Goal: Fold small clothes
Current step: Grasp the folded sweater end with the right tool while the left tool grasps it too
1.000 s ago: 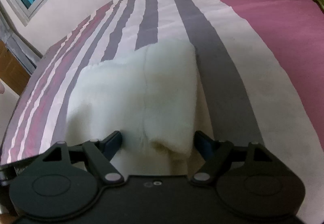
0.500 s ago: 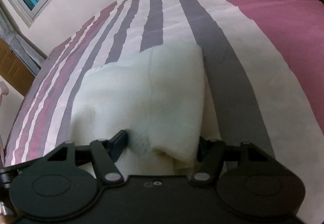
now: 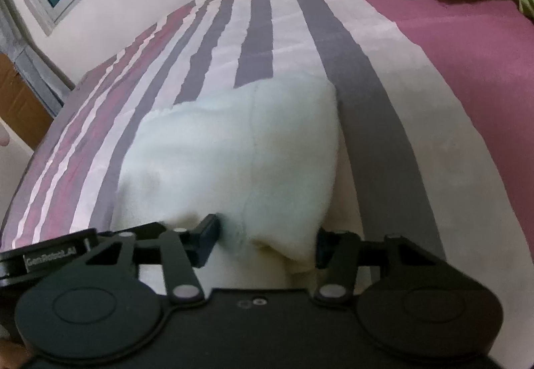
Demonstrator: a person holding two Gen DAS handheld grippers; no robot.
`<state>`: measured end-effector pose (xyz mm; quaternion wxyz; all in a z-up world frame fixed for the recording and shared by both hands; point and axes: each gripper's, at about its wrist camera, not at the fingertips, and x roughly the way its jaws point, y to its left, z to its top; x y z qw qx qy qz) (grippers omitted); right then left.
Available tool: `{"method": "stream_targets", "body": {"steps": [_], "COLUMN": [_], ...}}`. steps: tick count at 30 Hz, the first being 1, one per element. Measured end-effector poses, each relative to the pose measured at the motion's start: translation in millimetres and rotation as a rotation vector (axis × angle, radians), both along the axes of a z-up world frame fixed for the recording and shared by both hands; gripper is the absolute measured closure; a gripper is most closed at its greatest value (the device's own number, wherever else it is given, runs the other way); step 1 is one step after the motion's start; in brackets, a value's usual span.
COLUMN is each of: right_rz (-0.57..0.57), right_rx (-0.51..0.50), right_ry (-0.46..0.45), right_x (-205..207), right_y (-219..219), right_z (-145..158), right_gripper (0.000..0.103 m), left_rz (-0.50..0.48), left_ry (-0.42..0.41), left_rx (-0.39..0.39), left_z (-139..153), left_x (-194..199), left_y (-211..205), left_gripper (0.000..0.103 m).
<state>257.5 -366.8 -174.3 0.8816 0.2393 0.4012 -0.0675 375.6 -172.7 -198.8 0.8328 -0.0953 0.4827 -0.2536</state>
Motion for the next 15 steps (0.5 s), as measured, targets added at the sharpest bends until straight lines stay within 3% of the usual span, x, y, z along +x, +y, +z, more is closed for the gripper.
{"method": "stream_targets", "body": {"steps": [3,5,7,8,12,14,15], "right_rz": [-0.005,0.012,-0.006,-0.024,-0.053,-0.025,-0.017], "right_rx": [0.025,0.018,0.041,0.045,0.086,0.087,0.095], "right_ry": [-0.004,0.002,-0.004,-0.007,-0.008,-0.013,-0.018], "right_x": [-4,-4,-7,-8,-7,-4,-3], "right_y": [-4,-3,-8,-12,-21,-16,-13], "right_z": [1,3,2,2,-11,-12,-12], "right_gripper": [0.054,0.048,0.035,0.035,0.032,0.036,0.045], "left_rz": [0.002,-0.001,0.011,0.009,0.008,0.007,0.009], "left_ry": [-0.001,0.012,0.037,0.042,0.031,0.021,0.014], "left_rx": [-0.002,-0.010,-0.025,-0.020,-0.005,-0.006,-0.003], "left_z": [2,3,1,-1,-6,-6,-6], "left_x": [-2,0,3,4,4,2,0], "left_y": [2,5,9,9,0,-5,-6], "left_gripper": [0.034,0.034,0.029,0.025,0.024,0.027,0.028]}}
